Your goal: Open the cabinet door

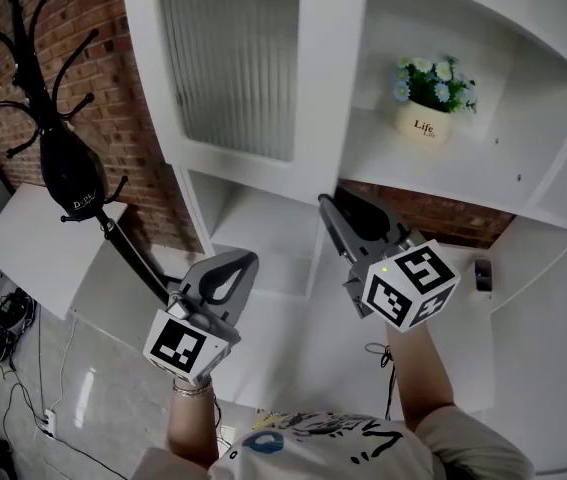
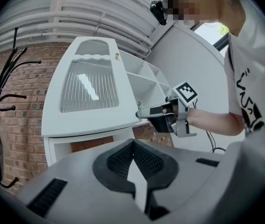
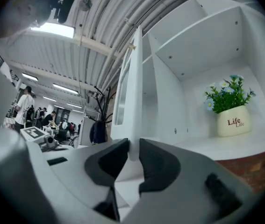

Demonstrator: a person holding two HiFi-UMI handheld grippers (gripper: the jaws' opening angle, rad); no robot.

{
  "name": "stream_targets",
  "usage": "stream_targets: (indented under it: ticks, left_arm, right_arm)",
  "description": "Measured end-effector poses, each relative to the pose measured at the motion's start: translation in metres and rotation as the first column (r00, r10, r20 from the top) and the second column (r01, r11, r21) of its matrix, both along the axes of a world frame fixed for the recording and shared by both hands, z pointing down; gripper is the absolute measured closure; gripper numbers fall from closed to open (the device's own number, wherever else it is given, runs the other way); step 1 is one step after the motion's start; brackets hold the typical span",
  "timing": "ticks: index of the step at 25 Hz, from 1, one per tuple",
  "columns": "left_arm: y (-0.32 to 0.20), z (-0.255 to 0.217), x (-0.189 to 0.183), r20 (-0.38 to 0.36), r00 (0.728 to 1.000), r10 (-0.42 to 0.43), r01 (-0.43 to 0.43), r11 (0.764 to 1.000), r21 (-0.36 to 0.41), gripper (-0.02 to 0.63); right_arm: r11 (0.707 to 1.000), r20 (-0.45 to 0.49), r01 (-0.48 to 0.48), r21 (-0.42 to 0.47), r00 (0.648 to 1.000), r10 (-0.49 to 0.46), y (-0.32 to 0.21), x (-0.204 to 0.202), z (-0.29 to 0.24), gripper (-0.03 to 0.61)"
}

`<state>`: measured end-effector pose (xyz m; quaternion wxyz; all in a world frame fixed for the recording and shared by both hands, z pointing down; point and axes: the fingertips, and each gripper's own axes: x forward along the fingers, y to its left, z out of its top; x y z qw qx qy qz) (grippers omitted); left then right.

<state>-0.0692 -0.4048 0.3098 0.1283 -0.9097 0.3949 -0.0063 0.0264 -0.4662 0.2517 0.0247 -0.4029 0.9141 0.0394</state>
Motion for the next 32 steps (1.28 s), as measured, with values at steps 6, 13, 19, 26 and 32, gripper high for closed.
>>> stream_targets:
  ticks: [6, 13, 19, 26, 32]
  left_arm:
    - [0.013, 0.009, -0.009, -0.035, 0.999, -0.027, 0.025, 0.999, -0.037, 0.600]
    - [0.033, 0.013, -0.026, -0.020, 0.994, -0.108, 0.107, 0.993, -0.059, 0.600]
    - [0.054, 0.018, -0.041, -0.028, 0.984, -0.178, 0.175, 0.982, -0.072, 0.600]
    - [0.075, 0.027, -0.077, -0.005, 0.954, -0.299, 0.297, 0.949, -0.105, 0.600]
    - [0.099, 0.023, -0.112, -0.028, 0.918, -0.396, 0.393, 0.916, -0.077, 0.600]
  right_arm:
    - [0.989, 0.013, 0.146, 0.031, 0.989, -0.146, 0.047, -0.019, -0.002, 0.502]
    - [0.946, 0.013, 0.319, 0.048, 0.947, -0.320, 0.092, -0.049, -0.005, 0.505]
    - [0.885, 0.019, 0.463, 0.052, 0.886, -0.464, 0.124, -0.077, -0.005, 0.512]
    - [0.791, 0.033, 0.608, 0.064, 0.791, -0.611, 0.154, -0.121, -0.006, 0.526]
    - [0.728, 0.028, 0.682, 0.074, 0.728, -0.685, 0.171, -0.154, -0.006, 0.531]
